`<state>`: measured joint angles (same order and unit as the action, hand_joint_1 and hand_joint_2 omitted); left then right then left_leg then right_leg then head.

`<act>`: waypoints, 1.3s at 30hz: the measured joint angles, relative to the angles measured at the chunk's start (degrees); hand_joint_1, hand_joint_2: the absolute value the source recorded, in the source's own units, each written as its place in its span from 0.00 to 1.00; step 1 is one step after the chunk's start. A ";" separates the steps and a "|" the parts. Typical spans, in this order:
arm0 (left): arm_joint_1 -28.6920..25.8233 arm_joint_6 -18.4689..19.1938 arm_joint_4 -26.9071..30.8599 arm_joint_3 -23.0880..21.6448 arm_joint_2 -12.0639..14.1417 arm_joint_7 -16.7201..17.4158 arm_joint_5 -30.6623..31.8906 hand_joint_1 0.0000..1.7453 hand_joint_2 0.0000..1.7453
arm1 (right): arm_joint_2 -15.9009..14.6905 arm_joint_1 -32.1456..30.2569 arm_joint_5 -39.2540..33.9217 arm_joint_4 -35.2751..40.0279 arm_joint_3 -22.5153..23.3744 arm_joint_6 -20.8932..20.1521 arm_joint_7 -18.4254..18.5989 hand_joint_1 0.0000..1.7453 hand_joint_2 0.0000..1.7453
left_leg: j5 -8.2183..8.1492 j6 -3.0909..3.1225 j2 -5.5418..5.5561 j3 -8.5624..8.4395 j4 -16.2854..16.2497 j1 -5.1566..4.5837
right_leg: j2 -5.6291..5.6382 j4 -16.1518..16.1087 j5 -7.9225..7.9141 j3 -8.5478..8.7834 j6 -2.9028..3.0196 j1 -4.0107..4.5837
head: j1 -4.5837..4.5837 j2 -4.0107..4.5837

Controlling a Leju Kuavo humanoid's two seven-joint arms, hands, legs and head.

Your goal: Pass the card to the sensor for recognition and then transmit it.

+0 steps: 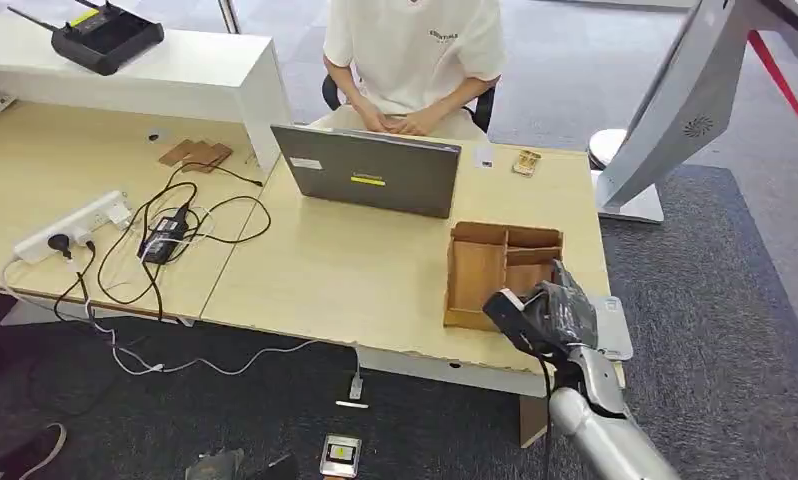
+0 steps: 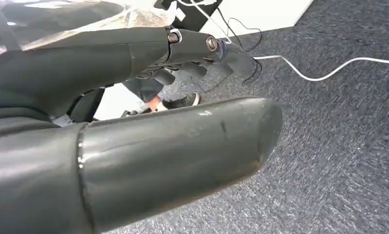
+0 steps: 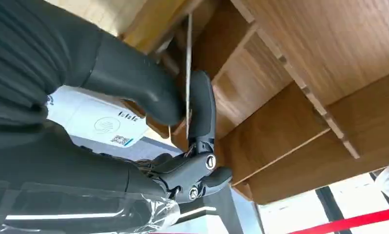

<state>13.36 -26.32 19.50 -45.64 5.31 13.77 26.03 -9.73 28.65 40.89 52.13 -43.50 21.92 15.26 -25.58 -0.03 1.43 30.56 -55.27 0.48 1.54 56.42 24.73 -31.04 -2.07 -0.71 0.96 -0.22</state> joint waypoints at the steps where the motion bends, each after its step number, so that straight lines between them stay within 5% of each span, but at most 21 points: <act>1: 0.05 0.00 0.00 0.00 0.00 0.00 0.00 0.00 0.00 | 0.00 0.01 -0.04 -0.02 0.00 0.05 0.00 0.93 1.00 | 0.00 0.00 0.00 0.00 0.00 0.00 | 0.00 0.00 0.00 0.00 0.00 0.00 | 0.00 0.00; 9: 0.42 0.17 0.00 0.00 0.00 0.02 0.13 0.00 0.00 | 0.04 0.43 -0.20 -0.55 -0.02 1.12 -0.11 0.91 1.00 | 0.00 0.00 0.00 0.00 0.00 0.00 | 0.00 0.00 -0.01 0.01 0.00 0.00 | 0.00 0.00; 15: 0.73 0.52 0.00 0.00 -0.04 0.02 0.35 0.00 0.00 | -0.06 1.59 -0.24 -0.39 -0.02 2.08 0.11 0.99 1.00 | 0.01 0.00 0.00 0.00 0.00 0.00 | 0.00 0.01 -0.01 0.00 0.01 0.00 | 0.00 0.00; 23: 0.95 1.12 0.00 0.00 -0.17 -0.24 1.03 0.00 0.00 | -2.14 5.20 1.58 6.74 0.39 2.67 3.21 0.98 1.00 | 0.02 0.00 -0.01 0.00 -0.02 -0.01 | 0.00 0.01 -0.05 0.00 0.01 -0.01 | 0.00 0.00; 39: 1.97 1.95 0.00 0.00 -0.57 -0.87 2.45 0.00 0.00 | -4.28 10.35 2.18 18.18 0.90 -3.41 4.87 1.00 1.00 | 0.03 -0.01 0.00 0.00 -0.01 0.00 | 0.01 0.01 -0.06 0.01 0.01 0.00 | 0.00 0.00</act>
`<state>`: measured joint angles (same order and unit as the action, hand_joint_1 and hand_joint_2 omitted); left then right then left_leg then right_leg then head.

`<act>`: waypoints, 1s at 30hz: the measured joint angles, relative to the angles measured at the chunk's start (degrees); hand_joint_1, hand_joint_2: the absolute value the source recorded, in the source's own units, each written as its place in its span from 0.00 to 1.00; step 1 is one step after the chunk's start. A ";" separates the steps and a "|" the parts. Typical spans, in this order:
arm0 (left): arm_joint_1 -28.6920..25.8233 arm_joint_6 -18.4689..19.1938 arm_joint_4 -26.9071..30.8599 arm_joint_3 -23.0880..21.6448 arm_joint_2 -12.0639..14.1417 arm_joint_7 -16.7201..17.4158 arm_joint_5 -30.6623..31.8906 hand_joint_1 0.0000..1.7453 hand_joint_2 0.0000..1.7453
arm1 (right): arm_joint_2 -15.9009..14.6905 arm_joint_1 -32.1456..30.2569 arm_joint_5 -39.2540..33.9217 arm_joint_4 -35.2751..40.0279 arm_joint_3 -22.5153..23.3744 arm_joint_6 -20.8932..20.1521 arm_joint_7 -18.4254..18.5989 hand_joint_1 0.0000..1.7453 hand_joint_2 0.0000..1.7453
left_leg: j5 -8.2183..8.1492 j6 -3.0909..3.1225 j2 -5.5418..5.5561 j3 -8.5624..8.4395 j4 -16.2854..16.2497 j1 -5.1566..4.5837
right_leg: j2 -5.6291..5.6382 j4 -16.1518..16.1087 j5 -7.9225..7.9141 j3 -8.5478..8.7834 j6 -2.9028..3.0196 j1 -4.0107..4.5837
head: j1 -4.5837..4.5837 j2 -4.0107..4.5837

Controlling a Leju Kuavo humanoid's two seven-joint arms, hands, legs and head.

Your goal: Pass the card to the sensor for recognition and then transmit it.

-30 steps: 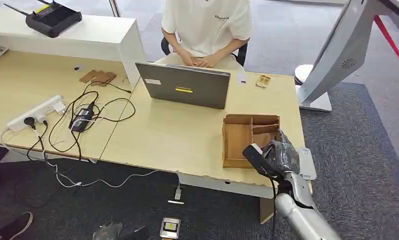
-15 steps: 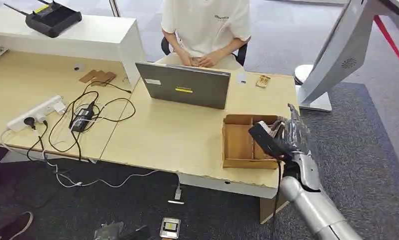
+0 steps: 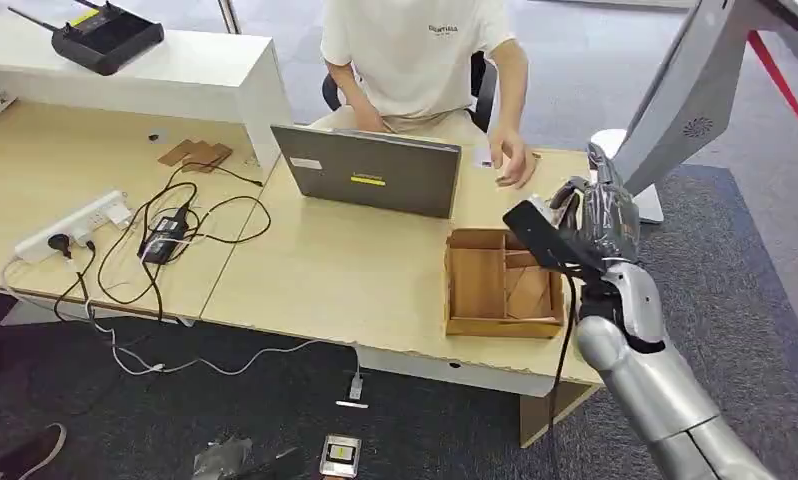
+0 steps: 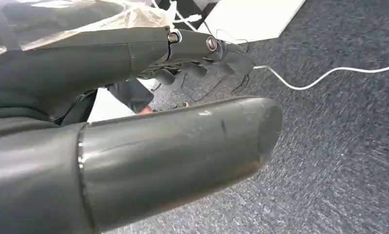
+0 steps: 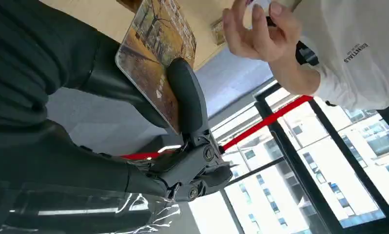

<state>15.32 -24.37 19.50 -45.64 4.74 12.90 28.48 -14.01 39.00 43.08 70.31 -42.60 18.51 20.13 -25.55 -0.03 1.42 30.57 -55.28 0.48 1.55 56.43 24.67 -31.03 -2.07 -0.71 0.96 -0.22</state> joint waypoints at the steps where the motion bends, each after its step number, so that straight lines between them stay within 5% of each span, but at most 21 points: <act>1: 0.13 0.33 0.00 0.00 -0.07 0.04 0.20 0.00 0.00 | 0.20 0.31 -0.70 -0.26 -0.04 -0.83 -0.35 1.00 1.00 | 0.00 0.00 0.00 0.01 0.00 0.00 | 0.00 0.00 0.00 0.00 0.00 0.00 | 0.00 0.00; 10: 1.75 1.84 0.00 -0.11 -0.79 0.37 2.08 0.00 0.00 | 4.61 8.40 -3.10 -9.45 -1.29 -4.32 -3.28 1.00 1.00 | 0.06 -0.03 0.03 0.03 0.00 0.01 | -0.01 0.05 -0.02 -0.01 0.01 0.00 | 0.00 0.00; 22: 2.67 3.34 0.00 -0.20 -1.62 0.37 3.02 0.00 0.00 | 11.89 18.38 3.68 -27.96 -5.09 -4.02 -1.44 1.00 1.00 | 0.07 -0.03 0.05 0.04 0.00 0.01 | -0.01 0.06 -0.03 -0.02 0.01 0.01 | 0.02 0.00; 23: 2.67 3.39 0.00 -0.20 -1.64 0.37 3.02 0.00 0.00 | 12.17 18.77 3.92 -29.05 -5.29 -4.02 -1.16 0.96 1.00 | 0.07 -0.03 0.04 0.04 0.00 0.01 | -0.01 0.05 -0.03 -0.02 0.01 0.00 | 0.02 0.00; 24: 2.68 3.43 0.00 -0.20 -1.66 0.35 3.02 0.00 0.00 | 12.54 19.20 4.09 -30.24 -5.51 -4.02 -0.88 0.17 1.00 | 0.07 -0.03 0.04 0.03 -0.01 0.01 | -0.01 0.05 -0.03 -0.02 0.01 0.00 | 0.02 0.00; 26: 2.70 3.45 -0.02 -0.20 -1.66 0.31 2.95 0.00 0.00 | 13.05 19.92 4.59 -32.37 -5.95 -3.93 -0.46 0.00 1.00 | 0.07 -0.03 0.03 0.03 -0.01 0.01 | -0.01 0.05 -0.03 -0.02 0.01 0.00 | 0.02 0.00; 30: 2.70 3.34 -0.02 -0.20 -1.66 0.24 2.69 0.00 0.00 | 14.12 20.51 6.10 -35.45 -6.65 -2.62 0.09 0.00 1.00 | 0.07 -0.03 0.03 0.03 0.00 0.01 | -0.01 0.05 -0.03 -0.03 0.02 0.00 | 0.00 0.00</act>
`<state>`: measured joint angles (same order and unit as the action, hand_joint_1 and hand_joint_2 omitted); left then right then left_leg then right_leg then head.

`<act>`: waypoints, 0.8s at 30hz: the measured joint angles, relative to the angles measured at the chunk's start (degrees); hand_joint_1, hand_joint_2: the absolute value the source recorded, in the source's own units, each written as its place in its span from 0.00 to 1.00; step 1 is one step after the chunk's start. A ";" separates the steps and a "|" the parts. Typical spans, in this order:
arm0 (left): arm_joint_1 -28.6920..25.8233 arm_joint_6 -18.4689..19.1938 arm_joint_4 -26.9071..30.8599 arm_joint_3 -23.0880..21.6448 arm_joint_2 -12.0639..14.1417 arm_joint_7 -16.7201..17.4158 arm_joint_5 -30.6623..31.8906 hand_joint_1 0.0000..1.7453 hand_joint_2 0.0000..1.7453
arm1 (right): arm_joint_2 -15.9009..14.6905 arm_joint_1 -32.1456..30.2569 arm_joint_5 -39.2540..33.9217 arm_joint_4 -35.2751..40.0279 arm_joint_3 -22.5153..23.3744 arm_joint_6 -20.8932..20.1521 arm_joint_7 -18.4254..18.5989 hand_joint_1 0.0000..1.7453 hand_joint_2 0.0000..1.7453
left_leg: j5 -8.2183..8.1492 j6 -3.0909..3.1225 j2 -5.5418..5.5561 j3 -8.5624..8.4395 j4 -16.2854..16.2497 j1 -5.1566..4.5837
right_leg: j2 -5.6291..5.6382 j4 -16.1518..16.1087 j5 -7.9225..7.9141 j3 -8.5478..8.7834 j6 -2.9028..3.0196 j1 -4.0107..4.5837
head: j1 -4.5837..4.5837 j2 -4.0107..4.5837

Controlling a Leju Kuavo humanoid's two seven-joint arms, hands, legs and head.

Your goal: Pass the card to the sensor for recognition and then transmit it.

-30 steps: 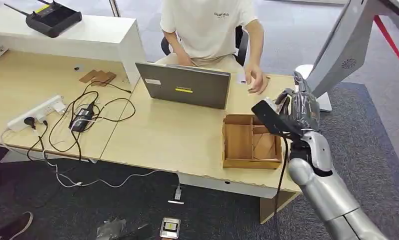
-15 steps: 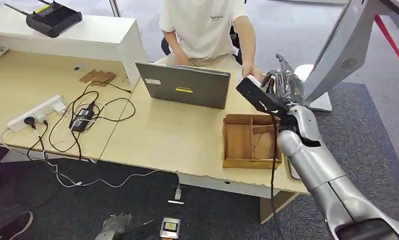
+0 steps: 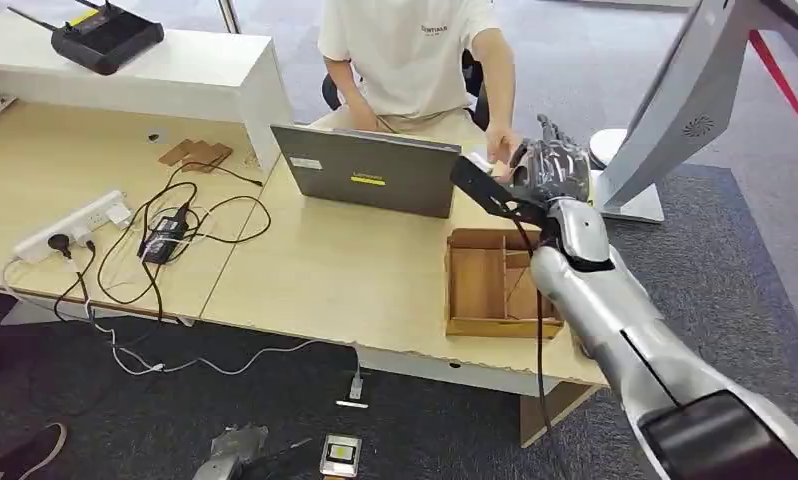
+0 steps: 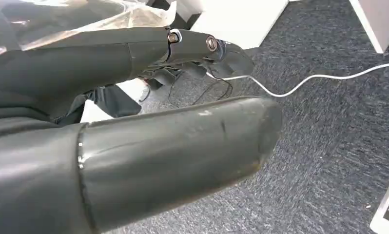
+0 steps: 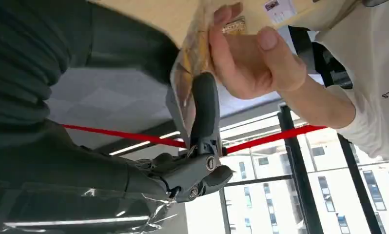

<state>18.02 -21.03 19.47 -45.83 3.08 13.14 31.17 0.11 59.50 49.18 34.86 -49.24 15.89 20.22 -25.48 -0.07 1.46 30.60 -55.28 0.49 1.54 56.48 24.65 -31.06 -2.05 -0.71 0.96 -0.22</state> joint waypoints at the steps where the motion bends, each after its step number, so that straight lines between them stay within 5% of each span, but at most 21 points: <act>1: -0.01 -0.02 0.00 0.00 0.00 0.00 0.00 0.00 0.00 | 0.17 0.13 0.33 -0.57 -0.11 0.26 0.00 0.00 1.00 | 0.00 0.00 0.00 0.00 0.00 0.00 | 0.00 0.00 0.00 0.00 0.00 0.00 | 0.00 0.00; 6: -0.02 -0.11 -0.13 0.00 0.00 -0.04 -0.04 0.00 0.00 | 0.94 0.82 2.01 -3.12 -1.05 0.70 0.04 0.00 1.00 | 0.00 0.00 -0.01 0.00 0.00 0.00 | 0.00 0.00 0.00 0.00 0.00 0.00 | 0.00 0.00; 14: -0.52 -1.16 -0.48 0.02 0.18 -0.94 -1.42 0.00 0.00 | 0.08 4.45 17.91 -3.38 -5.57 4.81 -1.49 0.00 1.00 | 0.01 0.00 0.00 0.00 -0.01 0.00 | 0.00 0.00 -0.01 -0.02 0.00 0.00 | 0.02 0.00; 18: -1.96 -3.39 -0.55 0.44 0.79 -1.55 -3.54 0.00 0.00 | -3.65 6.20 26.81 -0.37 -6.49 4.74 -1.79 0.00 1.00 | 0.01 0.00 0.03 -0.01 -0.02 0.00 | -0.01 -0.05 -0.01 -0.03 0.00 0.00 | 0.00 0.00; 24: -5.17 -6.67 -0.66 1.95 2.08 -2.36 -6.78 0.00 0.00 | -11.68 6.88 27.84 1.25 -6.47 7.65 0.48 0.00 1.00 | -0.01 0.03 -0.01 -0.01 -0.03 -0.03 | 0.00 -0.12 -0.02 0.00 -0.03 -0.06 | 0.02 0.00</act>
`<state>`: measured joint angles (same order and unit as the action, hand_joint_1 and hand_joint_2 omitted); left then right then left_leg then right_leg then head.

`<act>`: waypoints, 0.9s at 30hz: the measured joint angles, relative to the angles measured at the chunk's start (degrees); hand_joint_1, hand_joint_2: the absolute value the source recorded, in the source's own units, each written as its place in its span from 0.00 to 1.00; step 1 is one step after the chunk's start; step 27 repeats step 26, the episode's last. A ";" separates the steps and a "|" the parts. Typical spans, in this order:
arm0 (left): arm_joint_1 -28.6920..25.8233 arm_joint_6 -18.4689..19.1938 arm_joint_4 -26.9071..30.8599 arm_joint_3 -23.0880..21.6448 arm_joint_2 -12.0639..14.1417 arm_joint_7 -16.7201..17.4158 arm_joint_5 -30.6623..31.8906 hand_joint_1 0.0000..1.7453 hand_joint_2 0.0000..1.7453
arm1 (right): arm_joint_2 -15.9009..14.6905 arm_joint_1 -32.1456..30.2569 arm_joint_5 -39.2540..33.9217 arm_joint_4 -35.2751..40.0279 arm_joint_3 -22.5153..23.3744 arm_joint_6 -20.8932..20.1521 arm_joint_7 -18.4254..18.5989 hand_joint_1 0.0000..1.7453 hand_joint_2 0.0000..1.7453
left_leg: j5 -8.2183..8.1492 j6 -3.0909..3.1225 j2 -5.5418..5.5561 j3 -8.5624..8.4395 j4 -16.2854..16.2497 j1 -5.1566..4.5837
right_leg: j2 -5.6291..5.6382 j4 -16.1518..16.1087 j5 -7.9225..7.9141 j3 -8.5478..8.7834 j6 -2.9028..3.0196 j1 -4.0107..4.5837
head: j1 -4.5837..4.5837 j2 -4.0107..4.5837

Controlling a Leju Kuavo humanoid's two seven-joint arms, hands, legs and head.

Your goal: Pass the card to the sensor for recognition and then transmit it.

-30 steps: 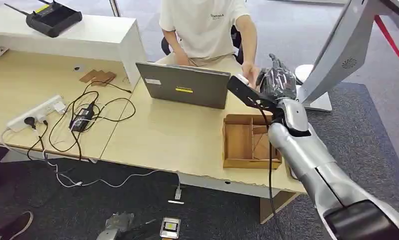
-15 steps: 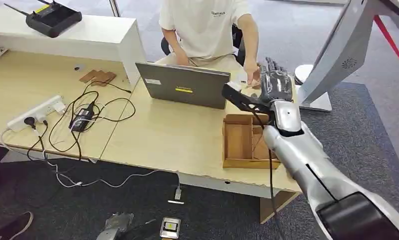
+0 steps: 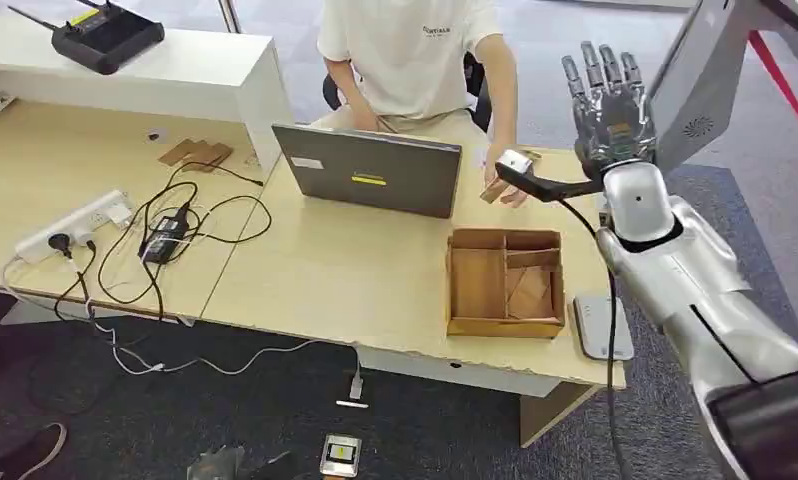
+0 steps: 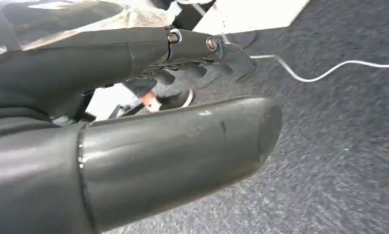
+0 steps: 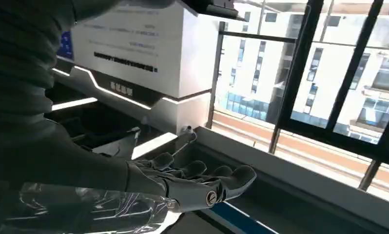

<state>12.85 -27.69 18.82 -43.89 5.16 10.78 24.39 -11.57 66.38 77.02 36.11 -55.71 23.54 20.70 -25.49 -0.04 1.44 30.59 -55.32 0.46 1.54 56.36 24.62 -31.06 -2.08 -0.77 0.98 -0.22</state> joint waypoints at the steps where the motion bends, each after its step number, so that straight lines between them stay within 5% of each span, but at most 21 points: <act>1: -0.52 -0.67 0.00 0.30 0.24 -0.04 -0.78 0.00 0.00 | -1.48 -0.09 -0.87 0.00 0.35 0.63 0.80 0.00 1.00 | 0.00 0.00 -0.01 0.00 -0.01 -0.04 | 0.01 -0.01 -0.01 0.00 -0.01 0.00 | -0.02 0.00; 13: -4.66 -5.02 -0.31 2.93 1.35 -0.70 -5.72 0.00 0.00 | -14.53 -6.35 -8.48 -2.40 7.19 3.41 6.42 0.00 1.00 | -0.02 0.03 0.01 0.01 0.00 -0.02 | 0.01 -0.03 -0.02 0.02 -0.03 0.01 | -0.02 0.00; 27: -5.85 -6.38 -0.46 3.56 1.35 -0.72 -8.81 0.00 0.00 | -20.89 -17.26 -15.34 -8.11 14.34 4.59 10.88 0.00 1.00 | -0.04 0.05 0.00 0.03 0.01 -0.05 | 0.02 -0.02 -0.02 0.00 -0.03 0.00 | -0.02 0.00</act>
